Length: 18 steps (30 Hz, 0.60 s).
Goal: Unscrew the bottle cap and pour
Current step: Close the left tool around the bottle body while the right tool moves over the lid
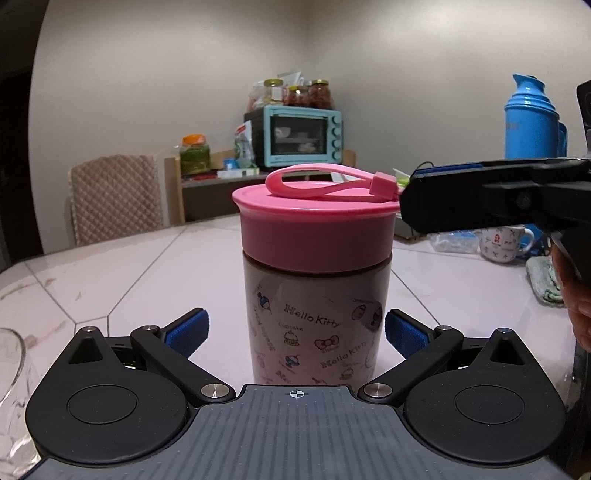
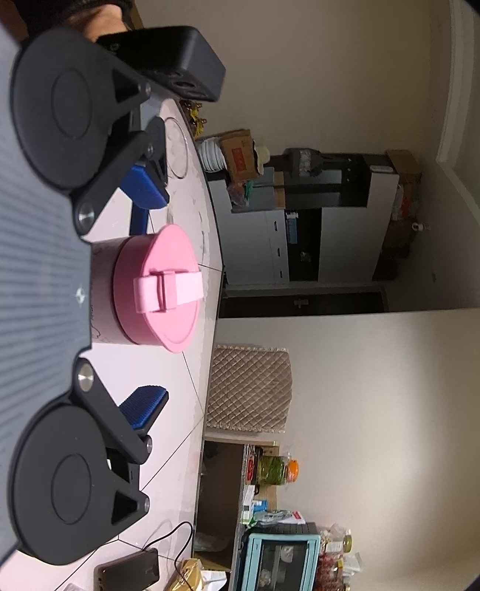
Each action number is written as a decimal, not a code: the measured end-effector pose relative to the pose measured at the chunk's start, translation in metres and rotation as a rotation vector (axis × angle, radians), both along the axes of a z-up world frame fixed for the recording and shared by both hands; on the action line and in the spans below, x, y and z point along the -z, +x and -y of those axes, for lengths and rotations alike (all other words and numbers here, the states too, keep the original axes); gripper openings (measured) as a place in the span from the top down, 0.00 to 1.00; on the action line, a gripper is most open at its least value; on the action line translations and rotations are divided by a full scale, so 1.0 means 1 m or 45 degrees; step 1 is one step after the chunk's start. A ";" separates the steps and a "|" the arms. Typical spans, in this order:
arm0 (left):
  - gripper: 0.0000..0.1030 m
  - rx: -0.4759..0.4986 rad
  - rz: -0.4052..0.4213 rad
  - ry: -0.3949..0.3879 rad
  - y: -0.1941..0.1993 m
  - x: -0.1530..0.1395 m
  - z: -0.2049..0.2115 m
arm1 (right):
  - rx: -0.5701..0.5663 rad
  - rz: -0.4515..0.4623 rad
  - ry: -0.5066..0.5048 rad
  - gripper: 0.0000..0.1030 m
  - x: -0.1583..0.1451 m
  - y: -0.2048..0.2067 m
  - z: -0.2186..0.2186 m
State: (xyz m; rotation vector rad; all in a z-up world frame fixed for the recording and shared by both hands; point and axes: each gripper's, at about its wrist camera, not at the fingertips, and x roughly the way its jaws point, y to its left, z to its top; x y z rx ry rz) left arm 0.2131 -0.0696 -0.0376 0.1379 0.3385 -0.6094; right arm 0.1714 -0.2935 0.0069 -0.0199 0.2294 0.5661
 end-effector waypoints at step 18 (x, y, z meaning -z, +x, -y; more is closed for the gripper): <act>0.00 0.128 0.031 -0.004 0.010 0.005 0.000 | -0.045 -0.004 -0.035 0.00 0.008 0.008 -0.012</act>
